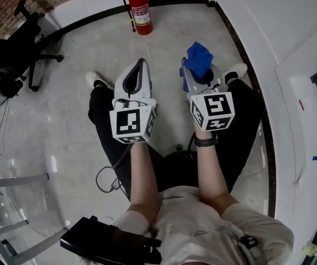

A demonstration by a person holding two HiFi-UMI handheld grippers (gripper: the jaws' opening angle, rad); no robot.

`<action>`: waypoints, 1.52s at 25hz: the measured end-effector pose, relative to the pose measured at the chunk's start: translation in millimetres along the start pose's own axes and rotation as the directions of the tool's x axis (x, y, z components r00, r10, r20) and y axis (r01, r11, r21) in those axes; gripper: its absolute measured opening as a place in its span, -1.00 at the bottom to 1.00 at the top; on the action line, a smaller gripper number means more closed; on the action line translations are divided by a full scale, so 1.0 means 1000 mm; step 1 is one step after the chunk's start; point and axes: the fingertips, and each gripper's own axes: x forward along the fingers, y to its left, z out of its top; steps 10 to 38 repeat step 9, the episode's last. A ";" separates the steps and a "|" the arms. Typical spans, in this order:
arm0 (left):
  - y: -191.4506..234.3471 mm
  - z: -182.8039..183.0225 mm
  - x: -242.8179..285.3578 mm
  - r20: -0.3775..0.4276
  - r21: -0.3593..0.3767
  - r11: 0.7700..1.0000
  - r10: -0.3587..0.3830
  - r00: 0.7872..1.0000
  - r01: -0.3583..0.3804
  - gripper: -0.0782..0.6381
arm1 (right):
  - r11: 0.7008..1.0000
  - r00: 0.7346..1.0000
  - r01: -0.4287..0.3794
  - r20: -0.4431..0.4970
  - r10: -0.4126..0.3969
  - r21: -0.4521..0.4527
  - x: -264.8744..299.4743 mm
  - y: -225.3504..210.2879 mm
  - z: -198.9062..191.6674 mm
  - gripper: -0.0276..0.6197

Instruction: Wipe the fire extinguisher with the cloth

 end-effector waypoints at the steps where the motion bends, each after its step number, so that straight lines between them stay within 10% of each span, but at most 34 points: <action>1: 0.000 0.000 0.000 -0.006 -0.007 1.000 -0.002 1.000 0.002 -0.77 | 1.000 1.000 0.005 -0.007 -0.005 -0.006 -0.002 0.002 0.001 -0.64; 38: -0.042 -0.003 -0.006 0.003 -0.031 0.999 0.038 0.999 -0.038 -0.77 | 0.999 0.999 -0.040 0.014 0.040 0.002 -0.029 -0.011 0.007 -0.64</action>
